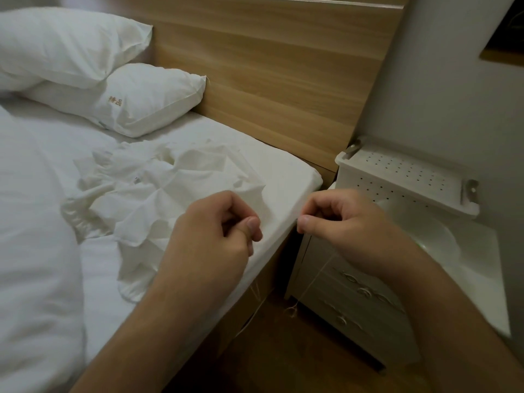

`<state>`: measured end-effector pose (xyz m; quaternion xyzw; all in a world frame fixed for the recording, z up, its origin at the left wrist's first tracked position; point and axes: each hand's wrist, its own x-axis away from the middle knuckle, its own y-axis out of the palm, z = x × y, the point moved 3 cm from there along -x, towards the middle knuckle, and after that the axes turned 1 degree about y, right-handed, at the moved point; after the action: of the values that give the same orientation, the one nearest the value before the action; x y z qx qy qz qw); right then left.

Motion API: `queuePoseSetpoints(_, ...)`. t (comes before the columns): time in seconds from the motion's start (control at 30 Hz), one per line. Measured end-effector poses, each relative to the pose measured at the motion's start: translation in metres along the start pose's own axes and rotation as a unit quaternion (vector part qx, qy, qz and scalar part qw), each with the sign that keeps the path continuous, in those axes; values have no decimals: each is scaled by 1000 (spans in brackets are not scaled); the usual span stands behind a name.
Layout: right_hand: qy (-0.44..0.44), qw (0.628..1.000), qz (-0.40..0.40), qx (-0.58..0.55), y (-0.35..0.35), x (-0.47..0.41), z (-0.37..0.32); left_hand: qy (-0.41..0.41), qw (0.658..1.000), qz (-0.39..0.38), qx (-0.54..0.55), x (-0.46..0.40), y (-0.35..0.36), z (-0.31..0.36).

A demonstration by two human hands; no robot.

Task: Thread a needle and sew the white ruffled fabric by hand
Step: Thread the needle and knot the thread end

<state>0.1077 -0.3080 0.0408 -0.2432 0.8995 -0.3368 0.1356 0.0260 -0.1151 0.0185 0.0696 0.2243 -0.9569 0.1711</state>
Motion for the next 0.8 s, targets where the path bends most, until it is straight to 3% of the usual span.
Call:
queuePoseSetpoints(0.13,42,998,49,-24,-15,2,12,-26,999,31,-31,-3,-7,-6)
queuePoseSetpoints(0.33,23,996,71,-39,-20,4,10,-38,999,1,-38,-1,-7,-4)
queuePoseSetpoints(0.57,-21,1000,5,10,2,-1,-2,31,990,-57,129,7,5,12)
queuePoseSetpoints(0.8,-47,999,-17,7,12,1,-10,31,991,-129,19,8,20,10)
